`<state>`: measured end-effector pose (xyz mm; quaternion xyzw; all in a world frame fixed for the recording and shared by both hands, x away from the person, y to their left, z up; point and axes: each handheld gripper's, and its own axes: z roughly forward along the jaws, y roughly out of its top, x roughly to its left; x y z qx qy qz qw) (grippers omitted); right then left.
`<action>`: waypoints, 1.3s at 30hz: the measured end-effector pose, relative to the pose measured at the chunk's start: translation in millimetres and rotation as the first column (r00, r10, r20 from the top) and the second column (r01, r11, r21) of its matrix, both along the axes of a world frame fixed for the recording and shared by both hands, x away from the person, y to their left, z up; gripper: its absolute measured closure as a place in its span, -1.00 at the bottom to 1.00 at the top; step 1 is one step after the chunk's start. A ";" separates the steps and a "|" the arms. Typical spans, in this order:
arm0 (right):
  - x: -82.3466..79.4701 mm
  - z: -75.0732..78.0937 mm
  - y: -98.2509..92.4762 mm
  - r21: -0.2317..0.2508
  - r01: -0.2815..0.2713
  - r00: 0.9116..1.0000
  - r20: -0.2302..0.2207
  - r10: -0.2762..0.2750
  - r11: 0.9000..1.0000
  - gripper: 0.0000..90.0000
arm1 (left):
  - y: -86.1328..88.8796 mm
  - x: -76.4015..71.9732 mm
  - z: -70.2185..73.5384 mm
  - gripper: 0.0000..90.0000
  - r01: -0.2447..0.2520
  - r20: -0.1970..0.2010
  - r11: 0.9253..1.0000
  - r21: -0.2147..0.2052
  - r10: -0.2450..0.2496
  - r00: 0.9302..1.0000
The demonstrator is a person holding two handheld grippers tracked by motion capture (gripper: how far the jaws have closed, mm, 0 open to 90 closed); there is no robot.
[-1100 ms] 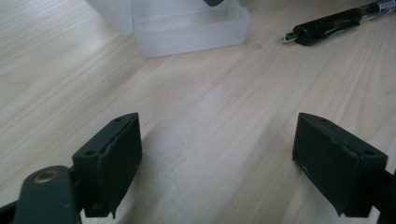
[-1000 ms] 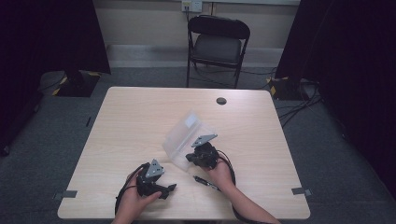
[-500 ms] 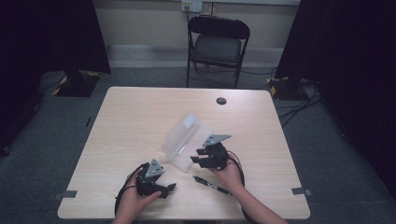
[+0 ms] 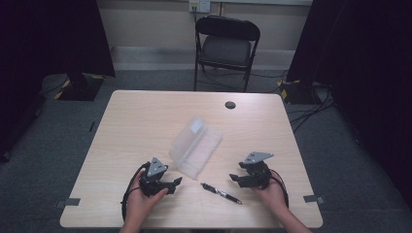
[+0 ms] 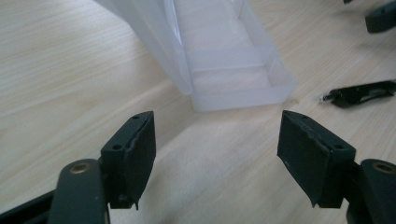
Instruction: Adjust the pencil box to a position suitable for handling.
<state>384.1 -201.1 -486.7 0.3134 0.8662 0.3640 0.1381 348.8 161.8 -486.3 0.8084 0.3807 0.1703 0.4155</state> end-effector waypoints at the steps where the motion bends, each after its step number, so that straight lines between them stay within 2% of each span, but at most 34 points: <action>1: -1.9 -1.7 -2.2 -0.013 0.000 1.000 0.003 0.000 1.000 -0.27 | -0.5 2.4 1.4 -0.35 0.001 0.002 1.000 0.012 -0.001 1.000; 2: -3.8 -4.2 -5.0 -0.026 -0.004 1.000 0.011 0.005 1.000 -0.30 | -1.7 5.1 1.4 -0.33 -0.010 -0.002 1.000 -0.007 0.010 1.000; 4: -6.1 -6.8 -8.9 -0.007 0.003 1.000 0.000 -0.003 1.000 -0.31 | -2.0 11.1 2.4 -0.30 -0.023 0.002 1.000 -0.020 0.023 1.000; 5: -6.0 -7.4 -9.9 -0.002 0.000 1.000 0.001 0.000 1.000 -0.32 | -2.2 15.3 3.4 -0.26 -0.035 -0.008 0.999 -0.024 0.035 0.999; 8: -6.7 -8.7 -11.1 0.011 0.005 1.000 0.003 -0.005 1.000 -0.33 | -3.7 25.4 3.5 -0.17 -0.068 -0.045 0.995 -0.070 0.065 0.997; 10: -7.2 -10.3 -12.5 0.023 0.003 1.000 0.012 -0.004 1.000 -0.34 | -5.4 31.2 2.9 -0.09 -0.086 -0.049 0.993 -0.083 0.082 0.995; 11: -7.4 -11.0 -13.1 0.029 0.000 1.000 0.018 -0.001 1.000 -0.34 | -5.5 34.1 3.4 -0.03 -0.080 -0.060 0.995 -0.056 0.076 0.995; 12: -7.6 -11.4 -13.4 0.032 0.001 1.000 0.022 -0.002 0.999 -0.34 | -8.7 35.9 1.8 0.06 -0.098 -0.074 0.991 -0.087 0.092 0.993; 13: -7.9 -11.5 -13.6 0.034 0.003 1.000 0.022 -0.004 0.999 -0.34 | -9.7 37.8 1.3 0.09 -0.097 -0.081 0.992 -0.080 0.091 0.993; 14: -8.0 -11.8 -13.8 0.035 0.002 1.000 0.023 -0.003 0.999 -0.34 | -10.4 39.4 0.4 0.21 -0.094 -0.092 0.993 -0.068 0.088 0.992; 16: -8.4 -12.3 -14.2 0.040 0.003 1.000 0.025 -0.004 0.999 -0.34 | -11.4 41.4 -0.6 0.35 -0.114 -0.105 0.993 -0.042 0.110 0.988; 17: -8.6 -12.6 -14.4 0.043 0.002 1.000 0.029 -0.003 0.999 -0.34 | -11.4 42.3 -0.8 0.49 -0.116 -0.117 0.992 -0.052 0.109 0.987; 23: -8.3 -12.7 -14.8 0.044 -0.002 1.000 0.028 0.000 0.999 -0.34 | -13.7 44.0 0.5 0.84 -0.135 -0.129 0.990 -0.045 0.128 0.983; 26: -8.2 -12.7 -15.0 0.044 -0.004 1.000 0.028 0.003 0.999 -0.34 | -14.5 45.3 0.2 0.85 -0.146 -0.125 0.988 -0.047 0.140 0.982; 32: -8.1 -12.7 -15.1 0.046 -0.006 1.000 0.026 0.005 0.999 -0.34 | -3.9 55.6 -1.1 0.86 -0.172 -0.124 0.983 -0.060 0.164 0.979; 33: -8.1 -12.7 -15.1 0.046 -0.007 1.000 0.026 0.006 0.999 -0.34 | -1.1 57.8 -0.9 0.86 -0.166 -0.120 0.985 -0.054 0.159 0.980; 36: -8.1 -12.7 -15.1 0.046 -0.007 1.000 0.026 0.005 0.999 -0.34 | 4.4 61.6 -0.2 0.86 -0.170 -0.125 0.984 -0.051 0.162 0.979; 39: -8.1 -12.7 -15.1 0.046 -0.006 1.000 0.026 0.005 0.999 -0.34 | 13.6 67.5 0.2 0.86 -0.190 -0.135 0.980 -0.051 0.182 0.974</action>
